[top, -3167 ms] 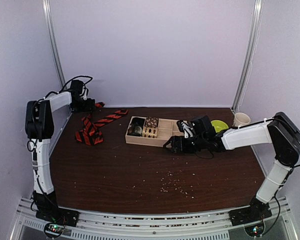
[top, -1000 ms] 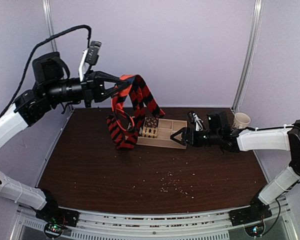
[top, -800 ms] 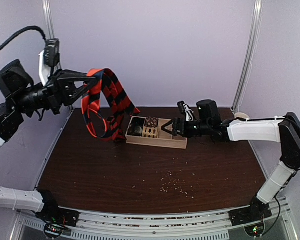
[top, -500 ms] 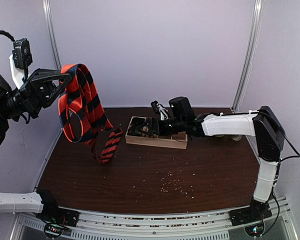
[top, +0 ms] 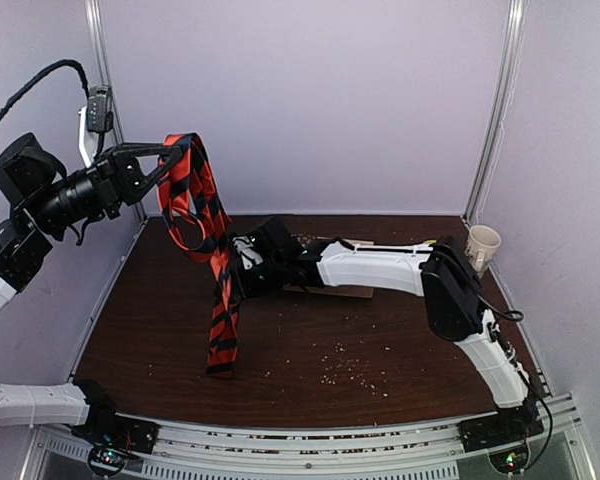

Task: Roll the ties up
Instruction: Move the tie to the center of the board, then pick up the tie from the center of the board.

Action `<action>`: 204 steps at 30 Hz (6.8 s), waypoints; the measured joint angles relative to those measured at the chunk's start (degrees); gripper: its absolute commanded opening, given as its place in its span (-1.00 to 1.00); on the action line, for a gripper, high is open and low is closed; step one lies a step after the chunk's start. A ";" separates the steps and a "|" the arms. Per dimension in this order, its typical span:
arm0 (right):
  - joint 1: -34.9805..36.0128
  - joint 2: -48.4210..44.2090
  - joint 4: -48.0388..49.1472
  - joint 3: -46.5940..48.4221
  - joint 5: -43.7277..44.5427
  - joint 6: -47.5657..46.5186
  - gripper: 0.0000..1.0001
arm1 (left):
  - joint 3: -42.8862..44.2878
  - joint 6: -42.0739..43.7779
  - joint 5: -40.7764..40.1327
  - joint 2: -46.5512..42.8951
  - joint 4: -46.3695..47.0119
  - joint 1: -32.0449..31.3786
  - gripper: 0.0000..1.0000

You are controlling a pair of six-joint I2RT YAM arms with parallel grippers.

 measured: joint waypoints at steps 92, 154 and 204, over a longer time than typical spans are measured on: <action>-30.40 -52.04 32.85 -92.26 0.04 15.54 0.01 | -9.86 1.60 -37.16 17.31 -26.60 19.91 -1.00; -31.80 -55.54 11.47 -84.87 4.46 9.92 0.13 | -15.23 -0.87 -31.76 24.13 -26.86 20.00 0.62; -29.55 -61.61 11.39 -82.97 -7.80 8.59 0.23 | -15.04 -21.79 -47.47 43.65 -16.96 22.27 0.87</action>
